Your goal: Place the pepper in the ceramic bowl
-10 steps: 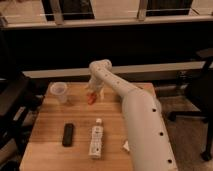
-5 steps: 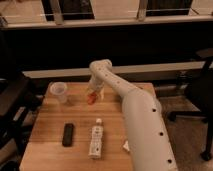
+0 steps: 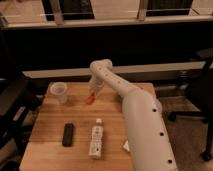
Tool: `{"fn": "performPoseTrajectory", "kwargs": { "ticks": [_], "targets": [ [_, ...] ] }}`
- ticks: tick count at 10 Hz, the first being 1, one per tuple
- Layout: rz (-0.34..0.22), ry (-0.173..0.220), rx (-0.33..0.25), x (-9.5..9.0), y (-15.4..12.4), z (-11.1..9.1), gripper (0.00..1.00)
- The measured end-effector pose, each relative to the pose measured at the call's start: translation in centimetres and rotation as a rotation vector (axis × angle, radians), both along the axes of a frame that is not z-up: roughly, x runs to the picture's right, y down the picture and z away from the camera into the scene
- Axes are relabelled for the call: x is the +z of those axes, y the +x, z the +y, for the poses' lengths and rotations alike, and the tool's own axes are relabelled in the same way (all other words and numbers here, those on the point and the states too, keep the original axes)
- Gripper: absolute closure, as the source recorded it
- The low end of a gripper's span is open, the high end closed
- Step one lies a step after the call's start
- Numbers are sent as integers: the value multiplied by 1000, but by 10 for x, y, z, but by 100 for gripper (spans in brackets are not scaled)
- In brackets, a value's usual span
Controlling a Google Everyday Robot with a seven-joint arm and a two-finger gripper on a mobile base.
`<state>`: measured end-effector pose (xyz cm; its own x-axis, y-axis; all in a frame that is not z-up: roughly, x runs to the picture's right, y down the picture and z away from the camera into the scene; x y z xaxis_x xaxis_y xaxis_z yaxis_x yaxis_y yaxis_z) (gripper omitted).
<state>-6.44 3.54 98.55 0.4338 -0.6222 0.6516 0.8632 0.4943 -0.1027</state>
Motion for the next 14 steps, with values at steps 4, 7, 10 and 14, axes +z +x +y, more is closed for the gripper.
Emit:
{"fn": "performPoseTrajectory", "kwargs": {
  "ticks": [4,7,10,14],
  "targets": [
    [16,138,60,-34,3,-20,100],
    [-20,195,127,-71,16,-48,100],
    [12,170,138,-82,37,-55,100],
    [55,153,207,-101,109,-61,100]
  ]
}}
